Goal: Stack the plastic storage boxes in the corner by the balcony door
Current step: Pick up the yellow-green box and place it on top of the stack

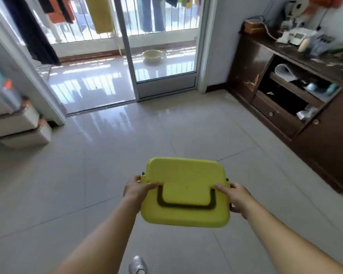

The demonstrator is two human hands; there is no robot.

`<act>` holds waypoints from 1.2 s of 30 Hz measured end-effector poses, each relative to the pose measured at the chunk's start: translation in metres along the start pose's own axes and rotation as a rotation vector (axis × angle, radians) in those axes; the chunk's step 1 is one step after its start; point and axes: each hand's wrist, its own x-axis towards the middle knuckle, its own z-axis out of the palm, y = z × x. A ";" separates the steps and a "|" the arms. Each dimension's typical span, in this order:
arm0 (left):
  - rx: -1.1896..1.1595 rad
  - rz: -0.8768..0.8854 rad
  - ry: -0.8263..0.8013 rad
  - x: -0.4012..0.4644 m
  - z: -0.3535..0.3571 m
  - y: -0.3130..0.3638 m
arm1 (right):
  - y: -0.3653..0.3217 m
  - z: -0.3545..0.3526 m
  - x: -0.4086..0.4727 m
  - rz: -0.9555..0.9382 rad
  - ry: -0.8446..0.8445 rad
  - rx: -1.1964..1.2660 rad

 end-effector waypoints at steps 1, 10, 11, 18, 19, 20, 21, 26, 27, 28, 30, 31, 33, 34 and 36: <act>-0.045 -0.028 0.018 0.013 -0.037 0.001 | -0.017 0.038 0.008 -0.003 -0.027 -0.028; -0.258 -0.083 0.238 0.088 -0.251 -0.002 | -0.109 0.273 0.033 -0.014 -0.275 -0.210; -0.287 -0.087 0.267 0.093 -0.270 -0.004 | -0.118 0.296 0.035 -0.026 -0.294 -0.232; -0.487 -0.133 0.461 0.143 -0.408 -0.021 | -0.189 0.467 0.057 -0.094 -0.434 -0.386; -0.511 -0.137 0.483 0.150 -0.424 -0.021 | -0.197 0.486 0.064 -0.104 -0.449 -0.393; -0.527 -0.149 0.510 0.161 -0.444 -0.019 | -0.208 0.512 0.070 -0.110 -0.464 -0.416; -0.544 -0.145 0.530 0.174 -0.465 -0.015 | -0.220 0.538 0.077 -0.128 -0.487 -0.431; -0.544 -0.173 0.602 0.237 -0.562 0.019 | -0.287 0.668 0.102 -0.164 -0.524 -0.496; -0.534 -0.173 0.606 0.243 -0.575 0.025 | -0.297 0.686 0.104 -0.160 -0.525 -0.503; -0.526 -0.175 0.617 0.256 -0.599 0.032 | -0.312 0.716 0.105 -0.162 -0.537 -0.515; -0.519 -0.156 0.637 0.272 -0.634 0.043 | -0.336 0.755 0.106 -0.189 -0.545 -0.543; -0.523 -0.142 0.653 0.280 -0.653 0.045 | -0.346 0.776 0.107 -0.196 -0.556 -0.545; -0.545 -0.156 0.687 0.298 -0.691 0.049 | -0.367 0.822 0.109 -0.212 -0.565 -0.564; -0.555 -0.159 0.698 0.303 -0.704 0.050 | -0.374 0.835 0.106 -0.222 -0.575 -0.569; -0.597 -0.169 0.731 0.327 -0.743 0.053 | -0.394 0.882 0.109 -0.235 -0.599 -0.588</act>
